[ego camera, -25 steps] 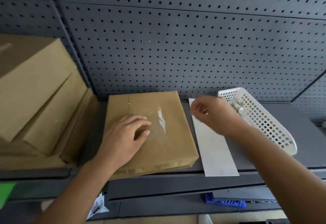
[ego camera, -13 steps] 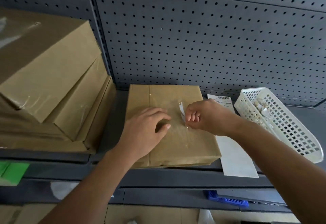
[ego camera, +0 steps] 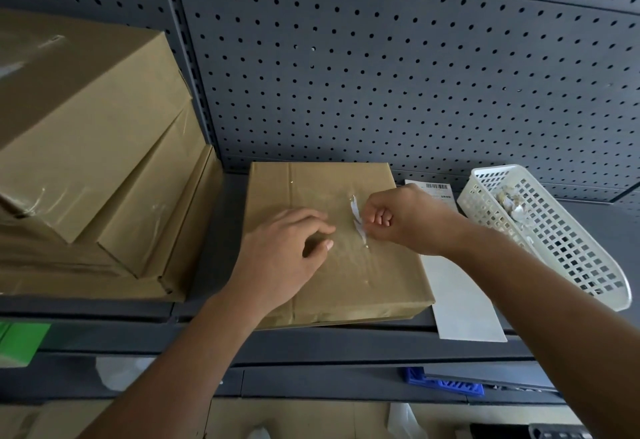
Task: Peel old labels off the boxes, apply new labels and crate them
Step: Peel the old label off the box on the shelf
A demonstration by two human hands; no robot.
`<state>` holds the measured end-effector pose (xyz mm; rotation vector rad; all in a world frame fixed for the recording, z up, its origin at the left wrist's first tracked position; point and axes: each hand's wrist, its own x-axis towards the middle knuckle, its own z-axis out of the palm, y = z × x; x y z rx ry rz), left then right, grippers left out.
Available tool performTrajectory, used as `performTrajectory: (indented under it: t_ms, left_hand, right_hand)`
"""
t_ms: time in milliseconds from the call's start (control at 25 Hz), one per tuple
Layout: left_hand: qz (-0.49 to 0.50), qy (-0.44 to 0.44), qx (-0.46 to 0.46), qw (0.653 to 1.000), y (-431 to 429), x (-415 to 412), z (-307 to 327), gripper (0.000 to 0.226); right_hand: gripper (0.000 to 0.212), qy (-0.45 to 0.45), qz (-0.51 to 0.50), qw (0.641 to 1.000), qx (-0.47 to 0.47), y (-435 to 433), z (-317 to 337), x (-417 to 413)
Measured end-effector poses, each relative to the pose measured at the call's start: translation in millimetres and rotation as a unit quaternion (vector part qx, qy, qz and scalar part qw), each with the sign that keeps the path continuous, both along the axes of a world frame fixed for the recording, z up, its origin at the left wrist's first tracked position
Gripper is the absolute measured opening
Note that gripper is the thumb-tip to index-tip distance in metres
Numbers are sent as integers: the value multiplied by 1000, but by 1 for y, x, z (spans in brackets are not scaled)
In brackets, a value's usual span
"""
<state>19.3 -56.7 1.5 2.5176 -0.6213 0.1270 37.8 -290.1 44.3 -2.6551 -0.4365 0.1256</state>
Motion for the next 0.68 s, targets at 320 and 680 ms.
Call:
performTrajectory:
  t_ms: [320, 680]
  left_hand:
    - [6, 0, 12, 1000, 0, 0, 0, 26]
    - [8, -1, 9, 1000, 0, 0, -1, 26]
  right_hand:
    - [5, 40, 66, 997, -27, 2, 3, 0]
    - [3, 36, 22, 999, 3, 0, 1, -3]
